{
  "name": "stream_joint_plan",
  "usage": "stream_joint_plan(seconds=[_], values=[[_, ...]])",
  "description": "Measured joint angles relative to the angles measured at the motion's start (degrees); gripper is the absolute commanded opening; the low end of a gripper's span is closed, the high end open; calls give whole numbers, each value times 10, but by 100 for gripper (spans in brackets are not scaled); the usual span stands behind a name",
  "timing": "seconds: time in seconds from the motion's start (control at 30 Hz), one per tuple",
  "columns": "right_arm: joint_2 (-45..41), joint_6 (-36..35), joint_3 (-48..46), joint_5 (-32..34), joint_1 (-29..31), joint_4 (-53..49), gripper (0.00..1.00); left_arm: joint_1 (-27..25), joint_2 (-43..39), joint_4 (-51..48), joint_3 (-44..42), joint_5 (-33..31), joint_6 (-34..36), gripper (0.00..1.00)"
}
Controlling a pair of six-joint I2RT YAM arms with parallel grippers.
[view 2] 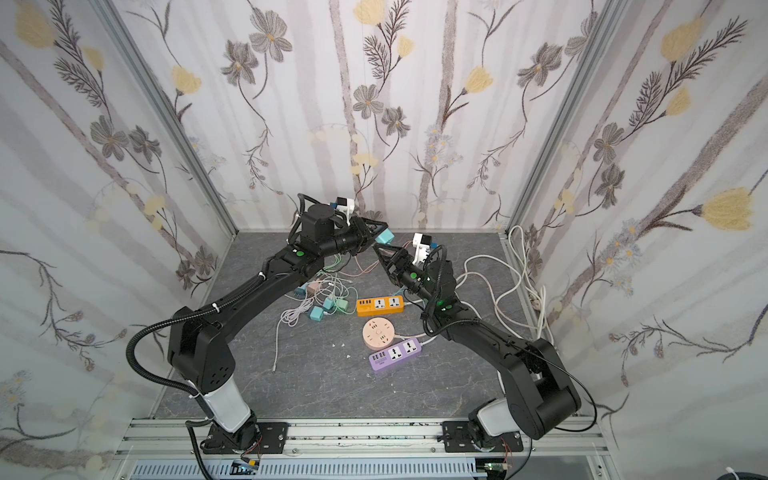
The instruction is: Insert the plug
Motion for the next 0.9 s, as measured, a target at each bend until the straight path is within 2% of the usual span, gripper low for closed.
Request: stream_joint_plan(seconds=[0.23, 0.47, 0.6, 0.77, 0.9], values=[[35, 59, -2, 32, -1, 109, 75, 0, -3, 24, -11, 1, -10, 0], [58, 124, -7, 40, -3, 183, 58, 8, -3, 46, -16, 28, -11, 0], [81, 161, -5, 46, -5, 221, 56, 10, -9, 48, -28, 34, -11, 0], [68, 163, -5, 47, -4, 233, 55, 15, -17, 55, -33, 43, -11, 0], [58, 158, -6, 47, -5, 232, 45, 17, -20, 60, -36, 52, -2, 0]])
